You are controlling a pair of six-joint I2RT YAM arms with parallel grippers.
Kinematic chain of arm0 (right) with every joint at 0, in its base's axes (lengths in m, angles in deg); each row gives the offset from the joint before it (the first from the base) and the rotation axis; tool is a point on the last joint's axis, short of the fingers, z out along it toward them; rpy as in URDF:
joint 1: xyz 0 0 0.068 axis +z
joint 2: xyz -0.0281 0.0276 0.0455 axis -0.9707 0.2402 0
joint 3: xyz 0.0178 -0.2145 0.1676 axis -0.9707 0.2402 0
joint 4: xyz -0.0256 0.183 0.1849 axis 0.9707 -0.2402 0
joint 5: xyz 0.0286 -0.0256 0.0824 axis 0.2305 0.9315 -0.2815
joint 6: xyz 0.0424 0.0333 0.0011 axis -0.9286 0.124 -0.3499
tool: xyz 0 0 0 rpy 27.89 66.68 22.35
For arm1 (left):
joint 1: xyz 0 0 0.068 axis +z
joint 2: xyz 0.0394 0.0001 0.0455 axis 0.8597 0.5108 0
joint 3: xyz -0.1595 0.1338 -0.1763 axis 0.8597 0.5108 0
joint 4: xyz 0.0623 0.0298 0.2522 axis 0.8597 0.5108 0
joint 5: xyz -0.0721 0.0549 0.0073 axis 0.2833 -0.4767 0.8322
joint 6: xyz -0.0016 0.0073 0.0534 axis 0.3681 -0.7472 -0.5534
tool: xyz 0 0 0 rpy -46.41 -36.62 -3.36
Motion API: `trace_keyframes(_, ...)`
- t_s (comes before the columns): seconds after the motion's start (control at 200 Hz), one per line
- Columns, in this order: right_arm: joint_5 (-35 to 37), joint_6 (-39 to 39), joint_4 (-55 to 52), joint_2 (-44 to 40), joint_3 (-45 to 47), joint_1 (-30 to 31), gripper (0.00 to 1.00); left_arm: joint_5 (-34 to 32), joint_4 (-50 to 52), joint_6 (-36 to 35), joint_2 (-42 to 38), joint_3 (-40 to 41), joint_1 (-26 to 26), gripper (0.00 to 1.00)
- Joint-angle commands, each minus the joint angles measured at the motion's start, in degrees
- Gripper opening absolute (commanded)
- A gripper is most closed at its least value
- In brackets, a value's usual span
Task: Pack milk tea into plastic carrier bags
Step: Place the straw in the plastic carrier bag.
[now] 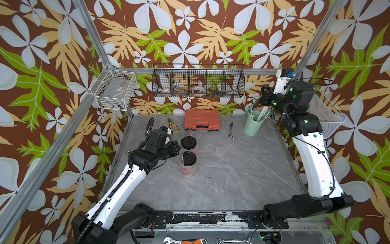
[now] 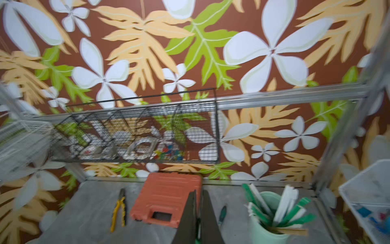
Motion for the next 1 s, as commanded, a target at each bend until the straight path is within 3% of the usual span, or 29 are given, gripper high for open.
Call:
trace_keyframes(0.0, -7.4, -5.1, 2.5, -2.8, 3.2, 4.4, 0.00, -0.7, 0.0, -0.9, -0.6, 0.3, 0.1, 0.00)
trace_keyframes(0.295, -9.9, -8.7, 3.8, -4.5, 7.2, 23.3, 0.00, -2.1, 1.4, -1.5, -1.2, 0.0, 0.6, 0.00)
trace_keyframes(0.54, -8.0, -8.9, 4.7, 1.3, 6.1, 34.8, 0.00, -2.8, 2.8, -2.4, -1.4, 0.5, 1.2, 0.00)
trace_keyframes(0.716, -7.3, -8.6, 4.6, 5.2, 5.7, 39.2, 0.00, -2.4, 3.0, -2.5, -1.8, 0.5, 1.3, 0.00)
trace_keyframes(0.996, -4.1, -7.0, 4.7, 6.4, 8.0, 39.9, 0.00, -1.9, 2.9, -2.2, -2.2, 0.6, 1.3, 0.00)
